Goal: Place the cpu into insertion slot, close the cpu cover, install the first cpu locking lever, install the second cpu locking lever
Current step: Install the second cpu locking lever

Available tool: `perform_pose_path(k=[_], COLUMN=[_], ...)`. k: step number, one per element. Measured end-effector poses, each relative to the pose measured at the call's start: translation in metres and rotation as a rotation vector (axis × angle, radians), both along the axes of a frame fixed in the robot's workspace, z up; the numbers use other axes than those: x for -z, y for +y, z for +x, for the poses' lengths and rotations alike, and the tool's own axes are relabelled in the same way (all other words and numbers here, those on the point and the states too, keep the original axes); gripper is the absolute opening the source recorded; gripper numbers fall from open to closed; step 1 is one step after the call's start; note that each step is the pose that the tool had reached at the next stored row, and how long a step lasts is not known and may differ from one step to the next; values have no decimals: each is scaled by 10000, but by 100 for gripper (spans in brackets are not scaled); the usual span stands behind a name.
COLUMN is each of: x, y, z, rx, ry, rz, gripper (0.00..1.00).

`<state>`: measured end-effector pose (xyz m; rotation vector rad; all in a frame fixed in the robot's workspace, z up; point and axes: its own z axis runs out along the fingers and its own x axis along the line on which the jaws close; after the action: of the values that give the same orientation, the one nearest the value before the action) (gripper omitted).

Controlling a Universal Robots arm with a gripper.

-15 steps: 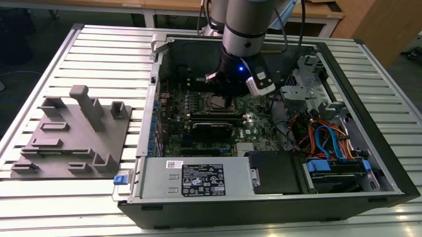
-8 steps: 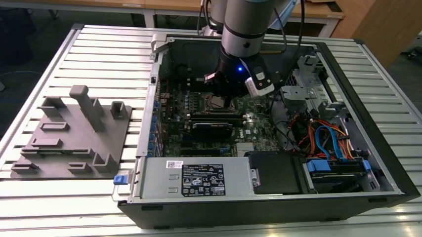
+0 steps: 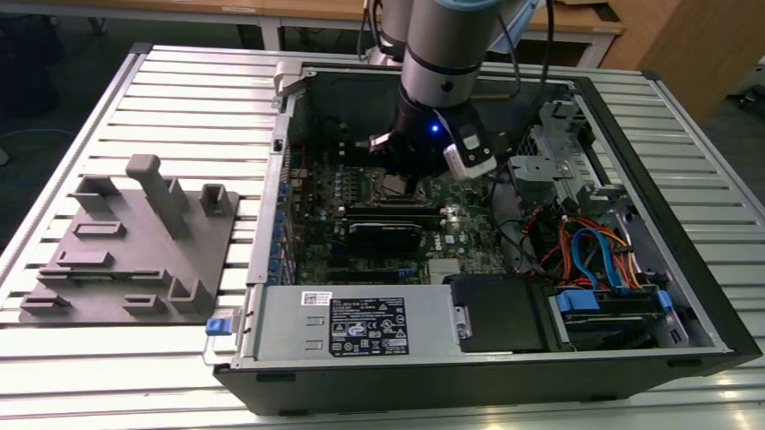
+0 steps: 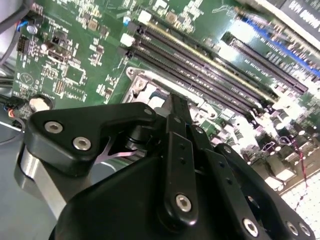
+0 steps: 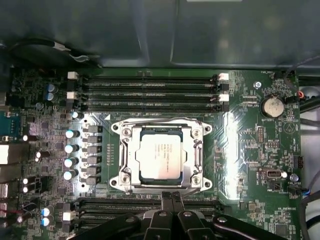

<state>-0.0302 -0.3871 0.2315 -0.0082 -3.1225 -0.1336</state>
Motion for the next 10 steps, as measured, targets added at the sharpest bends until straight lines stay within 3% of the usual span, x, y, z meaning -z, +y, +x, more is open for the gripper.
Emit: perform_pose_path(k=[2, 10], x=[1, 27], y=[-27, -59], z=[-5, -132], rx=[0, -2], ry=[7, 17], rz=[49, 264], gripper=[10, 10])
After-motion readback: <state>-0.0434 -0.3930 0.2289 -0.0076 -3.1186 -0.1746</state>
